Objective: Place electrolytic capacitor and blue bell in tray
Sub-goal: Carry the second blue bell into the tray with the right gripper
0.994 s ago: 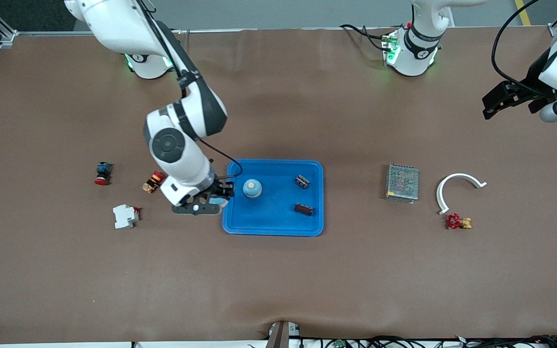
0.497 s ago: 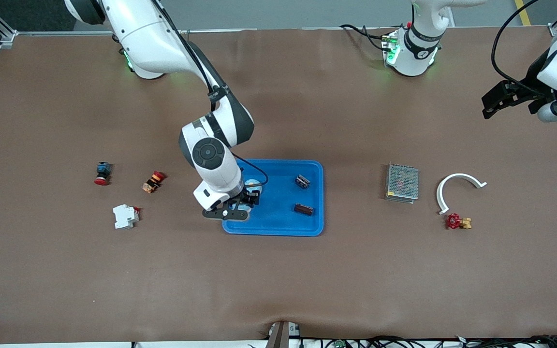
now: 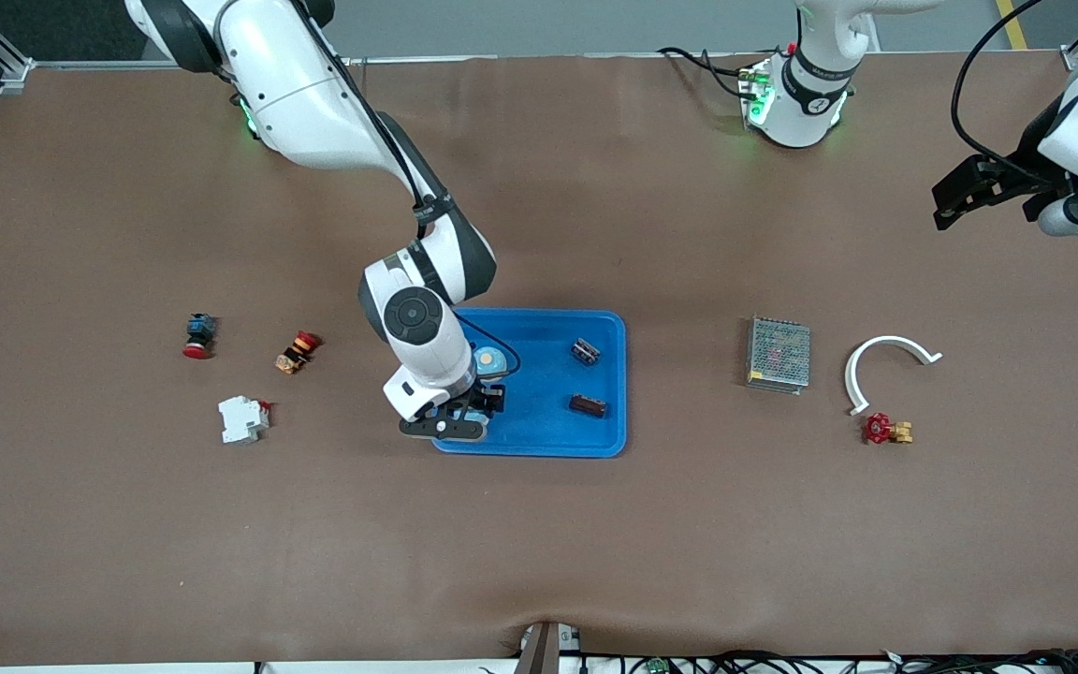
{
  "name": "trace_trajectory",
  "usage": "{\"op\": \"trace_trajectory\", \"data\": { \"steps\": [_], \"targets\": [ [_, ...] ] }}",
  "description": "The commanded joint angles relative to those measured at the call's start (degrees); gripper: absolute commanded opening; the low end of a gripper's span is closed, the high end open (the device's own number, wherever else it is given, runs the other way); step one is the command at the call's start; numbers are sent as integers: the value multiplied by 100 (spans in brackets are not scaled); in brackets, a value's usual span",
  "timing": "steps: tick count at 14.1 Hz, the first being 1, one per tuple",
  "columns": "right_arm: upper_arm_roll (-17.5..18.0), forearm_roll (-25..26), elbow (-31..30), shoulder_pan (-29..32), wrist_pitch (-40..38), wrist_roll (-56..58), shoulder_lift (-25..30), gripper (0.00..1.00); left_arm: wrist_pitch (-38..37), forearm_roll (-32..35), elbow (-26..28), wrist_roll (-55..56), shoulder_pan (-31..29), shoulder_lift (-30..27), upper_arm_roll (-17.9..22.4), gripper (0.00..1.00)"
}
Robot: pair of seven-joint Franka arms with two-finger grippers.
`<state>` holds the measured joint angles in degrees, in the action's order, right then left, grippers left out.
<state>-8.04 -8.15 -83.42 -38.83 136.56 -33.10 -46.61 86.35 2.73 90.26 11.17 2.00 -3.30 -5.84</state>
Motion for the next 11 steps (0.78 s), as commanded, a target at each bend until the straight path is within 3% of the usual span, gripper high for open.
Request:
{"op": "trace_trajectory", "data": {
  "steps": [1,11],
  "targets": [
    [-4,-29,221,-19,-24,-74,-138,32,14,-1,88,-142,-24,-109,13,100],
    [-4,59,124,-230,213,-21,-279,33,-4,-1,124,-142,-25,-109,13,100]
  ]
}}
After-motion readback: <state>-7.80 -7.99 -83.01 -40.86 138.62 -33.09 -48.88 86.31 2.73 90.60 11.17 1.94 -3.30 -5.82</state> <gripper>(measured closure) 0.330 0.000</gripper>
